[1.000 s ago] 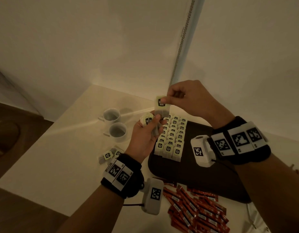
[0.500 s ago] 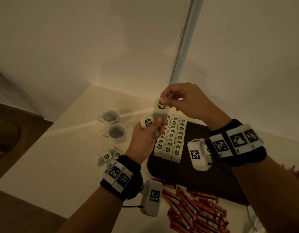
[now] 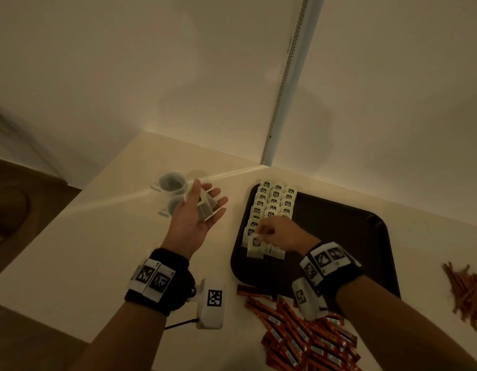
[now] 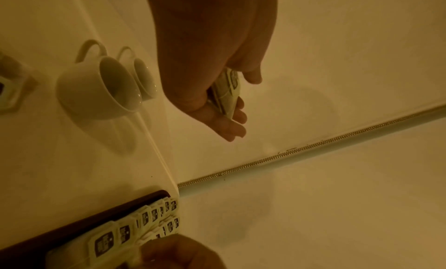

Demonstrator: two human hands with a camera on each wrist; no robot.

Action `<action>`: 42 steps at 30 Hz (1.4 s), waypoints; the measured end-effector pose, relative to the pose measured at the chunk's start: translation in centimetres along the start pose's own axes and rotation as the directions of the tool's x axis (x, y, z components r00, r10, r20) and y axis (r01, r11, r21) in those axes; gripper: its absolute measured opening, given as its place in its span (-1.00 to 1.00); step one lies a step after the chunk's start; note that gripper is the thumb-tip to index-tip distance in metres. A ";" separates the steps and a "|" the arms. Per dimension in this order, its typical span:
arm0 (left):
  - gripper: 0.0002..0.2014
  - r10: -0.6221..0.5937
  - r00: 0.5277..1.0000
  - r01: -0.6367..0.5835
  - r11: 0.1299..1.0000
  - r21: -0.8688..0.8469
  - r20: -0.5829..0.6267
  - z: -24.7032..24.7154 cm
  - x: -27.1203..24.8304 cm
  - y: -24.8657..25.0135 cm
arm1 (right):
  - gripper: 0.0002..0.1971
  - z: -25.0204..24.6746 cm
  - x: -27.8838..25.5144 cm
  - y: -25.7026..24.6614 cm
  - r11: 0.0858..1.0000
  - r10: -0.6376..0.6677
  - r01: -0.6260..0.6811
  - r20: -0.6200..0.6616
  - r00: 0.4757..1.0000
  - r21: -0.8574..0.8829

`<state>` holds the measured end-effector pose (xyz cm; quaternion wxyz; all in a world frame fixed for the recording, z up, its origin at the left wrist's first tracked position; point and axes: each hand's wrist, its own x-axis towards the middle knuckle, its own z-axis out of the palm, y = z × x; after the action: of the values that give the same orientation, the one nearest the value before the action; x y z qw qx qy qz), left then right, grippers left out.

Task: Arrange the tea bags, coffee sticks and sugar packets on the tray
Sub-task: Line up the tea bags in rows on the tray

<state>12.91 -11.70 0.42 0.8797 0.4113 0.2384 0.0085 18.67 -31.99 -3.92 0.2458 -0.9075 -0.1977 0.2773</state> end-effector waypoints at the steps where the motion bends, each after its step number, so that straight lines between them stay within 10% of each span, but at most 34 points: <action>1: -0.64 -0.018 1.000 0.017 0.999 -0.031 -0.006 -0.1 0.0 0.1 | -0.79 1.0 0.3 0.3 1.000 0.007 -0.007 0.012 1.000 0.013; 19: -0.27 -0.126 0.991 0.131 0.974 -0.187 0.041 -1.0 0.8 -0.2 | -0.86 4.9 4.1 1.5 0.984 0.155 -0.123 -0.269 0.951 0.132; 24: -0.22 -0.188 0.979 0.197 0.972 -0.128 0.080 -0.1 1.1 -0.8 | -0.89 0.9 2.6 -3.0 0.918 -0.153 0.341 -0.609 0.778 0.205; 29: -0.26 -0.195 0.965 0.206 0.978 -0.042 0.177 1.7 1.2 -0.8 | -0.57 -1.8 1.9 -7.0 0.847 -0.471 0.531 -0.451 0.758 0.006; 42: -0.49 -0.142 0.940 0.150 0.989 -0.002 0.310 2.4 0.7 -1.3 | -0.85 -7.4 -0.5 -8.6 0.852 -0.449 0.516 -0.390 0.804 0.082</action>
<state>14.30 -14.17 0.56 0.9095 0.3777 0.1273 -0.1181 20.83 -27.86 6.48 0.4229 -0.8349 -0.3484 0.0528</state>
